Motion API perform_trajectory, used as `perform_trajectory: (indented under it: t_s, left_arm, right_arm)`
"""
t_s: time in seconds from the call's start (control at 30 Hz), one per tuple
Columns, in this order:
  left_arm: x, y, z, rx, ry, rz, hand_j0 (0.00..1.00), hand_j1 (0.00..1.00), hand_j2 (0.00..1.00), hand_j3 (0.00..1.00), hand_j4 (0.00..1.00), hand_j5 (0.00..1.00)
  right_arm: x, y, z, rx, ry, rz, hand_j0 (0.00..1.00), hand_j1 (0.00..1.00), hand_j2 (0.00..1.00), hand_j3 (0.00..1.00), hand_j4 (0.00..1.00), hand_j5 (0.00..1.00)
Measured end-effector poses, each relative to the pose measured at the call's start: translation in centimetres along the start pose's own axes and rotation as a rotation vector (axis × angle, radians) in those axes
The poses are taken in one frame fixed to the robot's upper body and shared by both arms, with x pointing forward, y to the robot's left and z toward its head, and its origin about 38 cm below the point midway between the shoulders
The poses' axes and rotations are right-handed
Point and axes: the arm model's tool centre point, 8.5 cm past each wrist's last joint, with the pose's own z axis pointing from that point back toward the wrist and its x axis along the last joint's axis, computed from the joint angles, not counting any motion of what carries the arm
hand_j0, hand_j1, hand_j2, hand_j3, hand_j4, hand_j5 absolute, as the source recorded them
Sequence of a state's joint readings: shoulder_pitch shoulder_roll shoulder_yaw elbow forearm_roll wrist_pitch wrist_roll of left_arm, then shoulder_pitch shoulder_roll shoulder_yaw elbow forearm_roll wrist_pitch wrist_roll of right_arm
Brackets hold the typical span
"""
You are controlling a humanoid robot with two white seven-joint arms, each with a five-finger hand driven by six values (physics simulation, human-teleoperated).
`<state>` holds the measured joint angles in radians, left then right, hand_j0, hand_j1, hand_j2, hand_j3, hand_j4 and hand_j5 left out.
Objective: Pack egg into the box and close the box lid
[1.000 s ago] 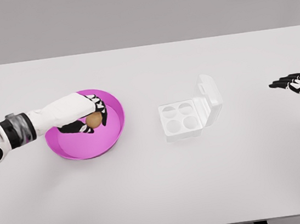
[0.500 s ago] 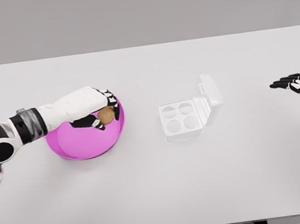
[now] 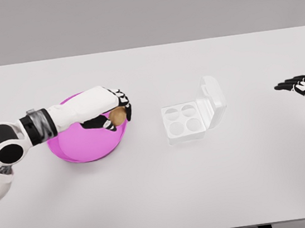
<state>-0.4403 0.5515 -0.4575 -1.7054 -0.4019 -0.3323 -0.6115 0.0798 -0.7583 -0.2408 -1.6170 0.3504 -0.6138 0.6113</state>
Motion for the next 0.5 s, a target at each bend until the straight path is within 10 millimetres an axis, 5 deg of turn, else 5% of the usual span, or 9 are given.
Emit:
perform_trajectory:
  t_s: [0.5]
  left_arm:
    - [1.8,-0.2,-2.2,0.037,-0.061,0.034,0.37,0.37,0.37,0.37,0.37,0.37]
  right_arm:
    - [0.0,0.0,0.0,0.000,0.000,0.000,1.00,1.00,1.00,1.00,1.00,1.00]
